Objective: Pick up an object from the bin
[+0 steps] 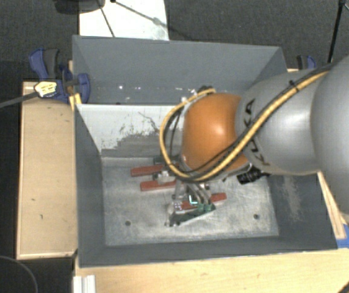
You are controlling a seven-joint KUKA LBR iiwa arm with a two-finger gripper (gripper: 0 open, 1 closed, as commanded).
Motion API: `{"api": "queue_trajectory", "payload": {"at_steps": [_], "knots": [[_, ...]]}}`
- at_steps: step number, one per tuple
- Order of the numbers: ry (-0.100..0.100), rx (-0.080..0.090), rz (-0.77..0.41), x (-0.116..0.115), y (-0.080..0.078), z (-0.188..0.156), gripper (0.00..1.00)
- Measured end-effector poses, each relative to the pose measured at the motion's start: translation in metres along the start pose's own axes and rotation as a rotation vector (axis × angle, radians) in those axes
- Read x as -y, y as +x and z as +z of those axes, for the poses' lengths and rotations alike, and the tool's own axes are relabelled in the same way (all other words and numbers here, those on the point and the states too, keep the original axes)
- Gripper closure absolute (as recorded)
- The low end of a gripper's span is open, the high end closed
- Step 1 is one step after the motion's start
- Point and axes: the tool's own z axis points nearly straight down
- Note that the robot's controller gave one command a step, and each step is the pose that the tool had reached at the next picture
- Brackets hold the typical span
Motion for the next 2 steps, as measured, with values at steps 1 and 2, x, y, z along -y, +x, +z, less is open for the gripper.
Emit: {"api": "queue_trajectory", "payload": {"at_steps": [1, 2], "knots": [[-0.001, 0.008, 0.005, 0.001, -0.002, -0.004, 0.00], [-0.003, 0.013, -0.132, 0.046, 0.000, 0.034, 0.00]]}}
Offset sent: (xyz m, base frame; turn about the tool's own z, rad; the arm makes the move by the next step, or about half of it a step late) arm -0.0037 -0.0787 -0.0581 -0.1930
